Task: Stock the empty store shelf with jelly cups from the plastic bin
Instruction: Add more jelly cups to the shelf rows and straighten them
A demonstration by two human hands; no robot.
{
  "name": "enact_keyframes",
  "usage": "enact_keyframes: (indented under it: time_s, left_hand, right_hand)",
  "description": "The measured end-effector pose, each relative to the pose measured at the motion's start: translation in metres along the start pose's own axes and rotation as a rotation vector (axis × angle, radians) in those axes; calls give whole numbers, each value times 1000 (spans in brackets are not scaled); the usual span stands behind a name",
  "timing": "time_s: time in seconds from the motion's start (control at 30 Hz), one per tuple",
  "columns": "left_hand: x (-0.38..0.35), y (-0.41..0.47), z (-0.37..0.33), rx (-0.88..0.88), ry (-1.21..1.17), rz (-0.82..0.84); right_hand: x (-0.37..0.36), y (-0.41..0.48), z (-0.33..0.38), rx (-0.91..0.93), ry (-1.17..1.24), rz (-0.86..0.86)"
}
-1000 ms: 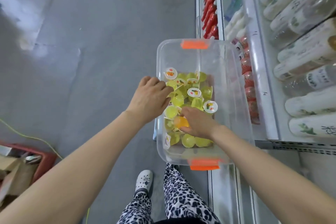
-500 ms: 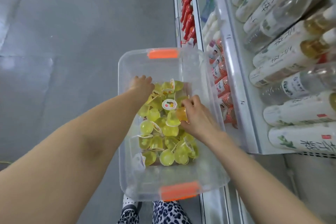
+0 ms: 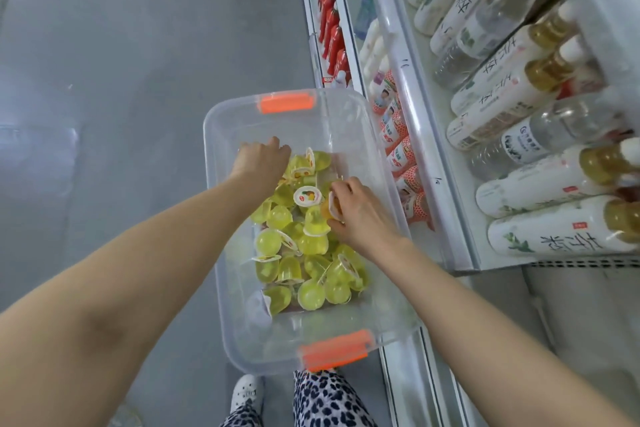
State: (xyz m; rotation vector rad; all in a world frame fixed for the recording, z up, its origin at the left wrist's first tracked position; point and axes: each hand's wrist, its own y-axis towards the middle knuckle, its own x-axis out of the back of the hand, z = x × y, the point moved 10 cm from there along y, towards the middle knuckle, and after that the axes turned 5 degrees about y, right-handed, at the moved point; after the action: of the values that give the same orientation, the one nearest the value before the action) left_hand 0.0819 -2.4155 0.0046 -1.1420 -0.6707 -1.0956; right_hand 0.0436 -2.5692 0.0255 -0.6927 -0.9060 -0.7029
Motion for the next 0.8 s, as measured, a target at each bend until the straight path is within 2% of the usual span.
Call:
enact_keyframes:
  time_s: [0.13, 0.37, 0.47, 0.67, 0.8]
  left_hand:
    - [23, -40, 6, -17, -312, -112]
    - [46, -150, 7, -94, -700, -295]
    - [61, -199, -1, -166, -766, -399]
    - [97, -278, -42, -361, -792, -492]
    - [137, -329, -88, -545, -763, -562]
  right_hand:
    - [13, -20, 9, -52, 24, -93]
    - [54, -108, 28, -149, 133, -398]
    - [70, -163, 42, -199, 179, -519]
    - [99, -292, 69, -337, 123, -658]
    - [116, -377, 75, -421, 88, -753]
